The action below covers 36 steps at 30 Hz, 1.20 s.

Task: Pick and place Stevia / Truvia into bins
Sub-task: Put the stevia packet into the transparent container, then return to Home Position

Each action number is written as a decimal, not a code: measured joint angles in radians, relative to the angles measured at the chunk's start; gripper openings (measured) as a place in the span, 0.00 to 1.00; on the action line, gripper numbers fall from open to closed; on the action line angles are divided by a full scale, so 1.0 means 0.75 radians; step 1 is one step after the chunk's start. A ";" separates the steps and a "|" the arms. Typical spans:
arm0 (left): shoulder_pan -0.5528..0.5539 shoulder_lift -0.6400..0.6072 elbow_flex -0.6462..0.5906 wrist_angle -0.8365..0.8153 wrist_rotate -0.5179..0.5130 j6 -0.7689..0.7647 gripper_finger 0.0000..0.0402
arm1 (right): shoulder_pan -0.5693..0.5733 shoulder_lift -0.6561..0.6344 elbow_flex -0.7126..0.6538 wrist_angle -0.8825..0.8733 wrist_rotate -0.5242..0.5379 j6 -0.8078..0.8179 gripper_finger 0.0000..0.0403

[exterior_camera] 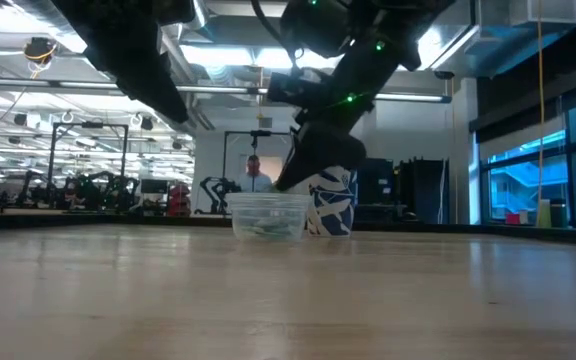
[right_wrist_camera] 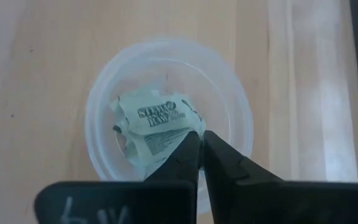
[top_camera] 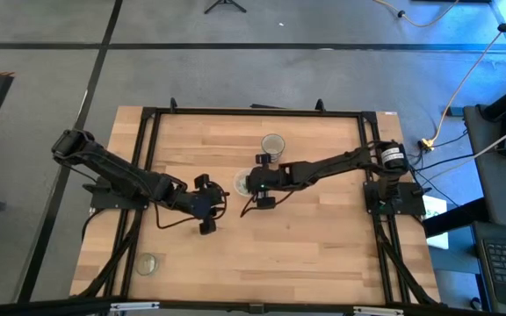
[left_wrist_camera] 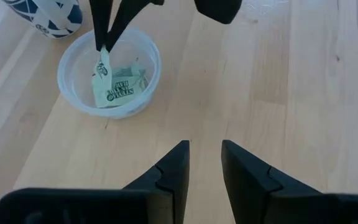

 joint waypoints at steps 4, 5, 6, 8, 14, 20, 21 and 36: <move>0.000 0.000 0.000 0.000 -0.012 0.001 0.22 | 0.000 -0.001 0.000 0.003 -0.001 -0.001 0.05; 0.000 0.000 0.000 0.000 -0.012 0.001 0.22 | 0.000 -0.001 0.000 0.004 -0.001 -0.001 0.07; 0.000 0.000 0.000 0.000 -0.012 0.002 0.22 | 0.000 -0.001 0.000 0.006 -0.001 0.000 0.09; 0.000 0.000 0.000 0.000 -0.013 0.003 0.22 | 0.000 -0.001 0.000 0.003 -0.030 0.001 0.13; 0.000 0.000 0.000 0.000 -0.013 0.004 0.22 | 0.000 -0.001 0.000 0.004 -0.081 0.016 0.31; 0.000 0.000 0.000 0.006 -0.013 0.002 0.22 | 0.025 -0.088 0.000 0.001 -0.079 0.043 0.38; 0.000 0.000 0.000 0.014 -0.013 0.003 0.22 | 0.035 -0.116 0.000 0.002 -0.080 0.044 0.38; -0.001 0.000 0.001 0.124 0.024 -0.005 0.22 | 0.127 -0.536 0.001 -0.124 -0.094 0.449 0.38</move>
